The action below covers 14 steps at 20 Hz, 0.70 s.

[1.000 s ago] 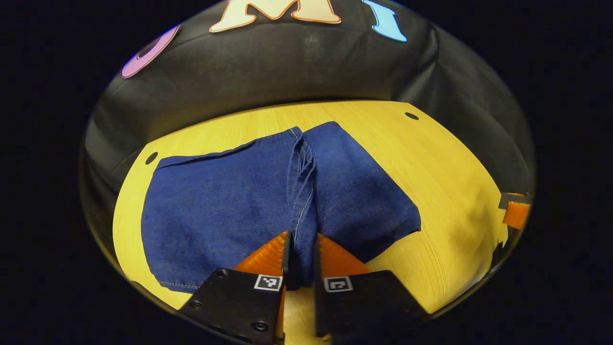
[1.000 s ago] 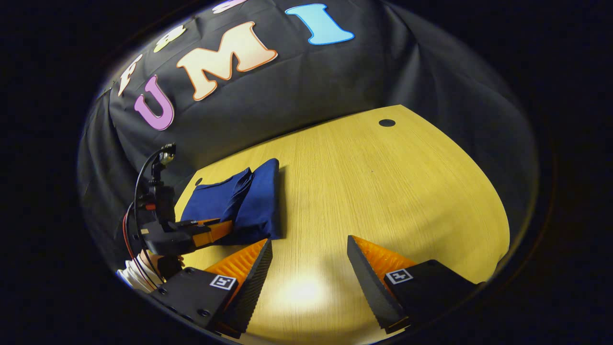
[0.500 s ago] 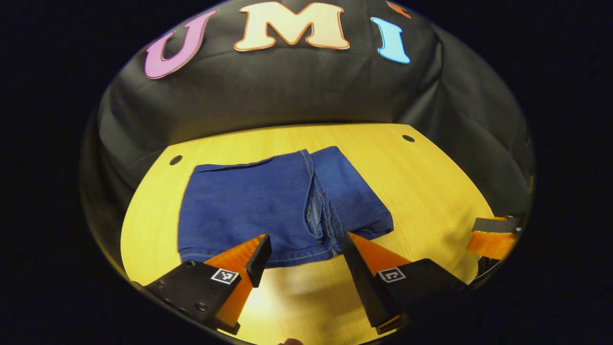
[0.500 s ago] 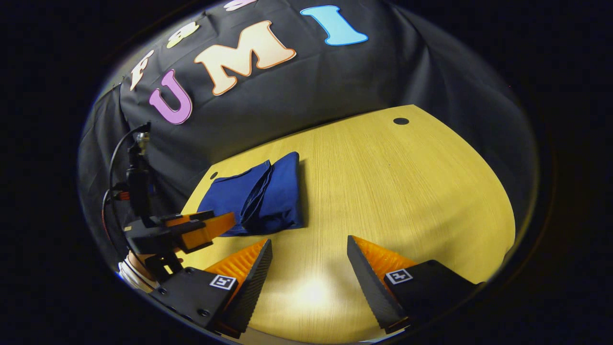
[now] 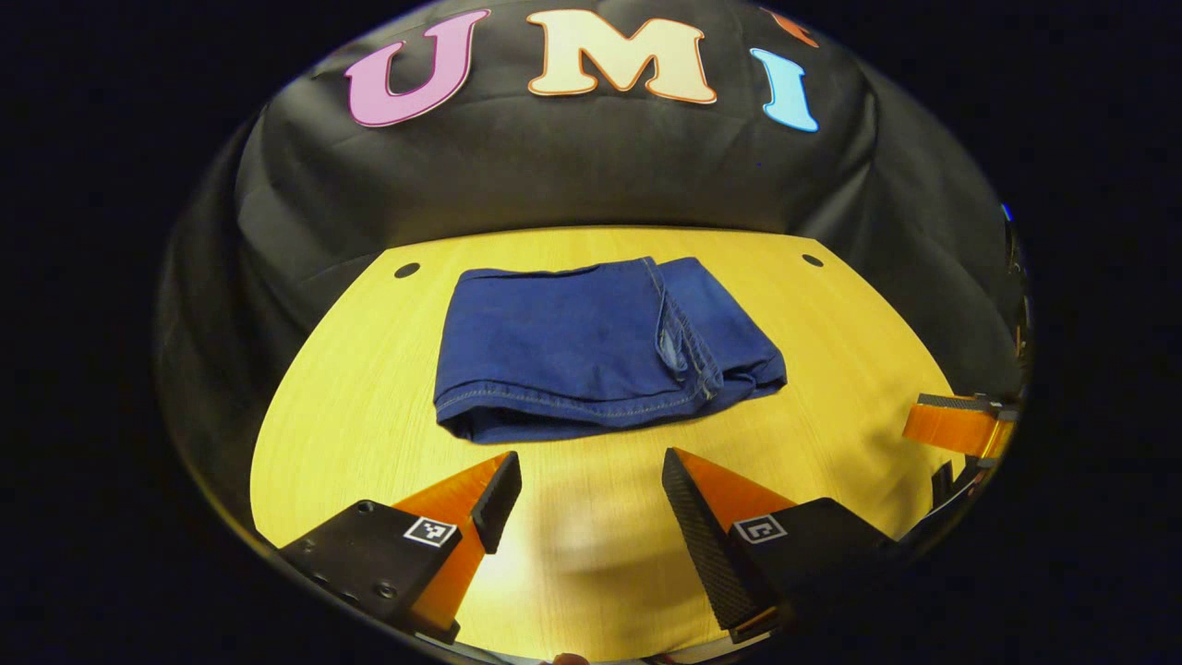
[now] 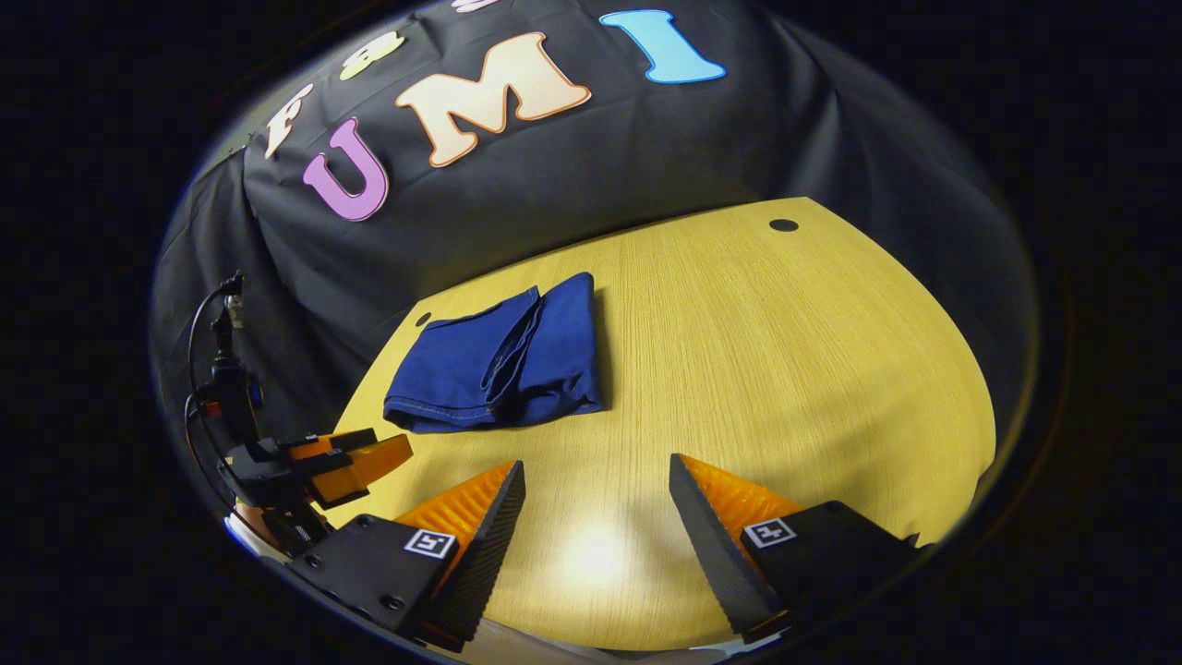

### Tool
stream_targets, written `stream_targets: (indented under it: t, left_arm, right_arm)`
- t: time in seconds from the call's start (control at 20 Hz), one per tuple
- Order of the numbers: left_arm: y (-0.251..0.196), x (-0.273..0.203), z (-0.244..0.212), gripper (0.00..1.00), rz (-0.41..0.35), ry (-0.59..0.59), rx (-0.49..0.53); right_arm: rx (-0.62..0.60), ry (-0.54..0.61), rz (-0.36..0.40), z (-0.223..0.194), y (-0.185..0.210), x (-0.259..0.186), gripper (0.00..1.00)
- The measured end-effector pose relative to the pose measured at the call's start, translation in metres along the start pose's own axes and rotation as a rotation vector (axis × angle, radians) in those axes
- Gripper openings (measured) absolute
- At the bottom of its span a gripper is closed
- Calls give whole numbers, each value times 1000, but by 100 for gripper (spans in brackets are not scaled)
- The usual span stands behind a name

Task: Grasp the waist and the cuffs of the jeans and fold them to make the two legs overlap; first hold the waist and fold one-third of the jeans toward the cuffs, then hold the cuffs and fold the remaining one-third in the same direction to finish folding.

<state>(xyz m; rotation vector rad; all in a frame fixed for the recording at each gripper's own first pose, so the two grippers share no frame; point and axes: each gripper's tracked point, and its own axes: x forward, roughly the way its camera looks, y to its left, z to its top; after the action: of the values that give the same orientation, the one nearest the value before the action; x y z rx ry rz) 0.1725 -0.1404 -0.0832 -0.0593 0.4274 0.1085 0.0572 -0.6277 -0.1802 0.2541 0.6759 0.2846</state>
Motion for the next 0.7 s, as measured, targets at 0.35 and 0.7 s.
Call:
stream_targets:
  t: [0.35, 0.7]
  left_arm:
    - [7, -1, 6, 93, 18, -10, 16]
    - [0, -7, 5, 93, -22, -25, 20]
  right_arm:
    - [11, -40, -18, 12, -9, -9, 97]
    - [28, -79, -49, 14, -11, -24, 97]
